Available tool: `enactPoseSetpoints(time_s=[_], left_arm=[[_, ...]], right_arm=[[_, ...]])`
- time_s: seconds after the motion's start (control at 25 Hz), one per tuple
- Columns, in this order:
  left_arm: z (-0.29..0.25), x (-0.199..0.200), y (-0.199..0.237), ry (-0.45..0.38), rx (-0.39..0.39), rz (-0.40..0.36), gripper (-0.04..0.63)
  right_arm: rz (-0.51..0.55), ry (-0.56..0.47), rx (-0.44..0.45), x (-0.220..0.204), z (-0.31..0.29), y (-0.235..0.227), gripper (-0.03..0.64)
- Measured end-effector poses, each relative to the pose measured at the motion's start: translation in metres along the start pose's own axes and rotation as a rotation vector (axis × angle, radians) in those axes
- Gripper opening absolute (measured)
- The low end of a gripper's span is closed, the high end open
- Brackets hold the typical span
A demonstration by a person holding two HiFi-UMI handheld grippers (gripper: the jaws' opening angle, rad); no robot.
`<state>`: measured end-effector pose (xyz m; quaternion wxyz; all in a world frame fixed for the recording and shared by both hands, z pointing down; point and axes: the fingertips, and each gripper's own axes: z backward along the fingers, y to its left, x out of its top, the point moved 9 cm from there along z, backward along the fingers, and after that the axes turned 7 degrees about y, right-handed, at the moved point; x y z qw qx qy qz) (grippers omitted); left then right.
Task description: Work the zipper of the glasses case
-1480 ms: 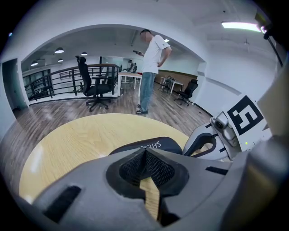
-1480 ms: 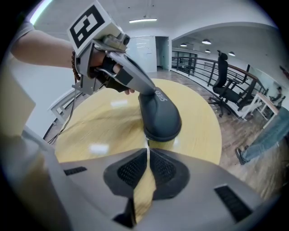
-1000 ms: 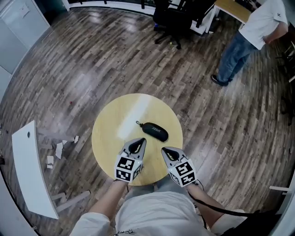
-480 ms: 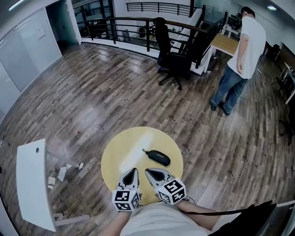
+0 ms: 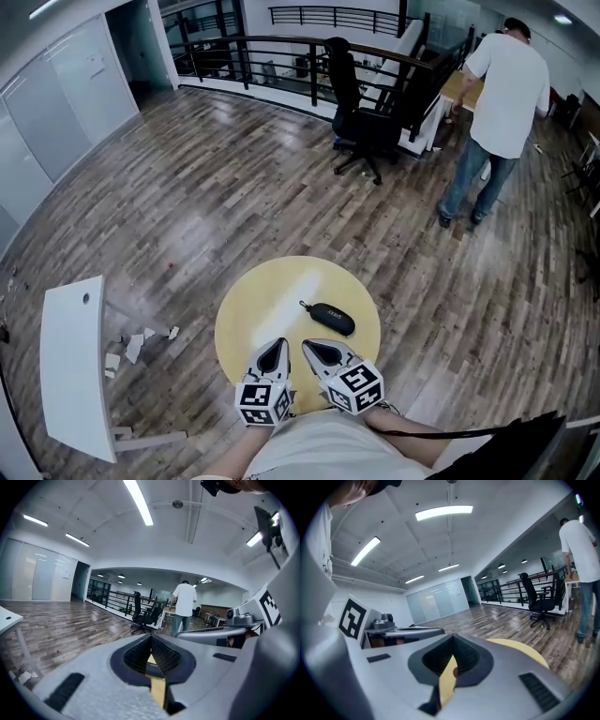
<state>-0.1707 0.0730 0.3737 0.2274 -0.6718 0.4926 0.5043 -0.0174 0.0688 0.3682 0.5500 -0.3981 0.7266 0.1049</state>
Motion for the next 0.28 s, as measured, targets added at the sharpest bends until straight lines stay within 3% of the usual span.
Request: enactPoseSetpoints(time_s=[0.28], left_arm=[[0.001,-0.0012,-0.0018,0.001,-0.003,-0.002,0.006]], right_arm=[[-0.014,-0.002,-0.013,-0.0022,0.0027,-0.0025,-0.001]])
